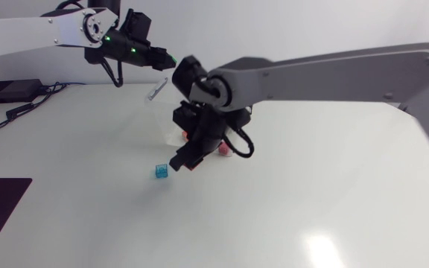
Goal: Place the duplo bricks in the container
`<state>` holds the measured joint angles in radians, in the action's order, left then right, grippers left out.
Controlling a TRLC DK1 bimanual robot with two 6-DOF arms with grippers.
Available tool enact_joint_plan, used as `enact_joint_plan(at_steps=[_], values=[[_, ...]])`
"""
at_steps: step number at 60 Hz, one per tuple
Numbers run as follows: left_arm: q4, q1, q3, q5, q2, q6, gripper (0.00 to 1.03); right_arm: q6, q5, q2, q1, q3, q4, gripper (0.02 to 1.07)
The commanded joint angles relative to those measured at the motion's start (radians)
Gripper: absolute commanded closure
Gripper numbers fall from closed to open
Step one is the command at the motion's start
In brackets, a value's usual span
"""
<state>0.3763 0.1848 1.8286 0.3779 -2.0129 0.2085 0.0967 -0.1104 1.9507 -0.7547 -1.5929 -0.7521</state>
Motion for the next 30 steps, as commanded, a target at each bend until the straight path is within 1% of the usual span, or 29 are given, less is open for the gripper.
enact_joint_plan(at_steps=[1, 4, 9, 11, 16, 20, 25, 30], values=[[0.019, 0.021, 0.038, -0.024, -0.060, -0.020, 0.71, -0.029, 0.009, -0.091, 0.026, 0.024, -0.003, 0.79], [0.021, 0.024, 0.034, -0.033, -0.066, -0.018, 0.60, -0.034, 0.009, -0.124, 0.043, 0.016, -0.006, 0.79], [0.023, 0.028, 0.001, -0.043, -0.053, -0.001, 0.37, -0.041, 0.009, -0.162, 0.080, -0.010, -0.006, 0.79], [0.023, 0.027, -0.012, -0.045, -0.044, 0.003, 0.32, -0.046, 0.009, -0.171, 0.095, -0.024, -0.006, 0.79], [0.023, 0.013, -0.051, -0.048, -0.006, 0.017, 0.24, -0.057, 0.009, -0.176, 0.133, -0.075, -0.006, 0.79], [0.023, -0.002, -0.095, -0.047, 0.045, 0.031, 0.19, -0.069, 0.008, -0.170, 0.160, -0.114, -0.001, 0.79], [0.021, -0.019, -0.167, -0.047, 0.123, 0.052, 0.15, -0.081, 0.009, -0.147, 0.189, -0.165, 0.011, 0.79], [0.018, -0.024, -0.259, -0.047, 0.212, 0.100, 0.14, -0.107, 0.009, -0.108, 0.216, -0.216, 0.030, 0.79]])
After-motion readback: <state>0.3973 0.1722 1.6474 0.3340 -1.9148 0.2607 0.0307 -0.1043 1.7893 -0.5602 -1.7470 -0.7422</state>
